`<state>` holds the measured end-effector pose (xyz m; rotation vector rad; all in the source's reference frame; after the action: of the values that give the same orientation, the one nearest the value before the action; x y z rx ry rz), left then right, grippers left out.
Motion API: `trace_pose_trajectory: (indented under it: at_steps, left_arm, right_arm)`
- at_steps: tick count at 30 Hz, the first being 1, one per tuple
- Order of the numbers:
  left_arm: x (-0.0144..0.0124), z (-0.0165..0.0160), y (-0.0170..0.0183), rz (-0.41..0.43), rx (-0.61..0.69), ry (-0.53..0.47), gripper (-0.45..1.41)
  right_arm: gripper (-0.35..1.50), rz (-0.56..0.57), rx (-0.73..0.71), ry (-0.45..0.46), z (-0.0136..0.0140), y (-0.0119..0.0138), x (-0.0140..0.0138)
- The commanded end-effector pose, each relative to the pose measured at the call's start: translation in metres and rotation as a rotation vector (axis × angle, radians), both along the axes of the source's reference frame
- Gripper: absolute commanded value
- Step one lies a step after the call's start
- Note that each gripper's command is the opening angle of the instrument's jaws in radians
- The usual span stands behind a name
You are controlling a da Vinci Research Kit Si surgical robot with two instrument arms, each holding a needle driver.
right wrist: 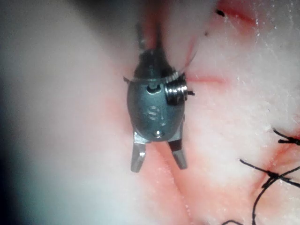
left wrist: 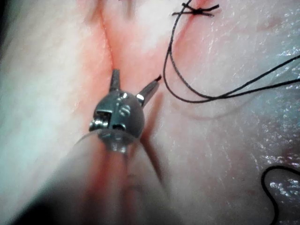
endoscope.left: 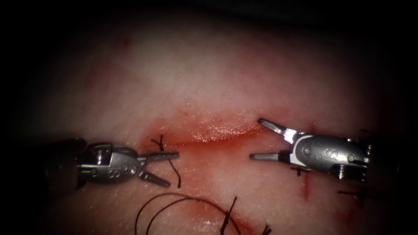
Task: Wound Closure
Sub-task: Using the left grasper, grab the tail of suture, then using the right cutter, cut the suture.
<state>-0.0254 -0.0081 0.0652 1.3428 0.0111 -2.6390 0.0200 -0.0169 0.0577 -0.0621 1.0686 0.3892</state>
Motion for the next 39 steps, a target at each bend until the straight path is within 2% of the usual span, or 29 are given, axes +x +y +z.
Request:
trace_pose_trajectory:
  at_steps: [1, 8, 13, 16, 17, 18, 21, 23, 25, 26, 27, 28, 29, 30, 31, 33, 36, 39]
  left_arm:
    - [-0.0011, 0.0009, -0.0002, 0.02, -0.01, 0.014, 0.26]
    - [-0.0023, 0.0021, -0.0026, 0.056, -0.041, 0.065, 0.21]
    - [-0.0022, 0.0024, -0.0024, 0.06, -0.039, 0.07, 0.17]
    - [-0.0023, 0.0025, -0.0023, 0.058, -0.039, 0.071, -0.03]
    - [-0.0024, 0.0025, -0.0023, 0.057, -0.039, 0.072, -0.35]
    - [-0.0024, 0.0025, -0.0023, 0.057, -0.039, 0.072, -0.45]
    - [-0.0024, 0.0024, -0.0023, 0.061, -0.034, 0.064, -0.45]
    - [-0.0022, 0.0022, -0.0021, 0.07, -0.033, 0.062, -0.45]
    - [-0.0014, 0.0014, -0.0014, 0.052, -0.038, 0.037, -0.45]
    - [-0.0008, 0.0008, -0.0009, 0.043, -0.042, 0.018, -0.45]
    - [-0.0006, 0.0006, -0.0007, 0.039, -0.042, 0.015, -0.45]
    - [-0.0003, 0.0004, -0.0006, 0.035, -0.043, 0.013, -0.45]
    - [0.0003, 0.0, -0.0004, 0.029, -0.044, 0.013, -0.45]
    - [0.0008, -0.0004, -0.0004, 0.031, -0.042, 0.014, -0.45]
    - [0.001, -0.0006, -0.0005, 0.03, -0.042, 0.012, -0.45]
    - [0.0016, -0.0012, -0.0006, 0.027, -0.042, 0.011, -0.45]
    - [0.0019, -0.0016, -0.0007, 0.032, -0.044, 0.011, -0.45]
    - [0.002, -0.0018, -0.0006, 0.033, -0.042, 0.01, -0.45]
  right_arm:
    - [0.57, -0.002, -0.003, 0.003, 0.0006, -0.0001, 0.0009]
    - [0.57, -0.002, -0.003, 0.003, 0.0006, -0.0002, 0.001]
    - [0.54, -0.001, -0.003, 0.003, 0.0006, -0.0002, 0.0011]
    - [0.54, -0.002, -0.004, 0.004, 0.0007, -0.0002, 0.0013]
    - [0.54, -0.002, -0.004, 0.004, 0.0007, -0.0003, 0.0013]
    - [0.52, -0.002, -0.005, 0.004, 0.0007, -0.0003, 0.0014]
    - [0.37, -0.006, -0.006, 0.008, 0.0008, -0.0004, 0.0016]
    - [0.1, -0.013, -0.006, 0.021, 0.0008, -0.0004, 0.0016]
    - [0.1, -0.075, 0.009, 0.053, 0.001, -0.001, 0.0026]
    - [0.07, -0.122, 0.009, 0.104, 0.0013, -0.0016, 0.0037]
    - [0.12, -0.139, 0.004, 0.131, 0.0016, -0.0018, 0.0042]
    - [0.27, -0.156, -0.005, 0.155, 0.0019, -0.0021, 0.0049]
    - [0.51, -0.187, -0.028, 0.198, 0.0024, -0.0024, 0.0061]
    - [1.08, -0.203, -0.056, 0.257, 0.0031, -0.0026, 0.0074]
    - [1.23, -0.203, -0.069, 0.278, 0.0033, -0.0026, 0.0081]
    - [1.36, -0.224, -0.091, 0.327, 0.0041, -0.0026, 0.0101]
    - [1.38, -0.248, -0.106, 0.357, 0.0047, -0.0025, 0.0125]
    - [1.43, -0.217, -0.144, 0.35, 0.0047, -0.0025, 0.014]
